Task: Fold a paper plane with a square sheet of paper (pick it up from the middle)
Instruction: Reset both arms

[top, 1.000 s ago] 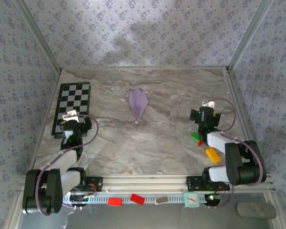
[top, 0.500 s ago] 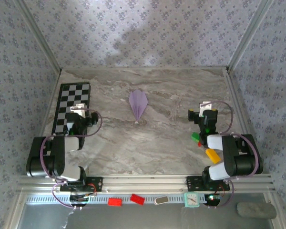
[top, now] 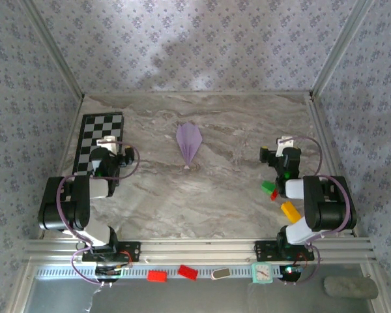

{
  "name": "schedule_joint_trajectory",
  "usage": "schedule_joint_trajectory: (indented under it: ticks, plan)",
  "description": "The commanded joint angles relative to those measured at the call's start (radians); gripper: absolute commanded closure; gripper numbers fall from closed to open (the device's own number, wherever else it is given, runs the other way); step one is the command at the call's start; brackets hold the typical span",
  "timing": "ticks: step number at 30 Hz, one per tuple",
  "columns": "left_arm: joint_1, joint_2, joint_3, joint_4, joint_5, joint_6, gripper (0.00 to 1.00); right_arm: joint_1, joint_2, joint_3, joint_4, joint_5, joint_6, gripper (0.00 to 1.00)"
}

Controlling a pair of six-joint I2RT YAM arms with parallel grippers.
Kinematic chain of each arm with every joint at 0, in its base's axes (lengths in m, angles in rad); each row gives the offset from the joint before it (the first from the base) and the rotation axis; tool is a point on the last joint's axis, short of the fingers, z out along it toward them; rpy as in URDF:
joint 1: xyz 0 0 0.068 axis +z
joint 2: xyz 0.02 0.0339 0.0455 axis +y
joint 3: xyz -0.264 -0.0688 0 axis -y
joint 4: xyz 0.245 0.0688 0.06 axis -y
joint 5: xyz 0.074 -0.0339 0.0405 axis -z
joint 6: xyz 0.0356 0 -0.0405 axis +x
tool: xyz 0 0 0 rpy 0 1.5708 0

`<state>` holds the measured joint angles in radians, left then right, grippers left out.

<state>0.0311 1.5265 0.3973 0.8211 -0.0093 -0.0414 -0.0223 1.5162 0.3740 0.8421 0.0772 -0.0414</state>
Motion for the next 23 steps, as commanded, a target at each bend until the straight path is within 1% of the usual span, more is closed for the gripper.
schedule_joint_trajectory:
  ticks: [1, 23]
  plan:
    - [-0.014, 0.008, 0.020, -0.017, -0.035, 0.014, 0.00, -0.004, 0.009, 0.017, -0.021, -0.020, 0.018, 0.00]
    - [-0.019, 0.010, 0.023, -0.022, -0.042, 0.016, 0.00, -0.004, 0.009, 0.017, -0.021, -0.019, 0.017, 0.00]
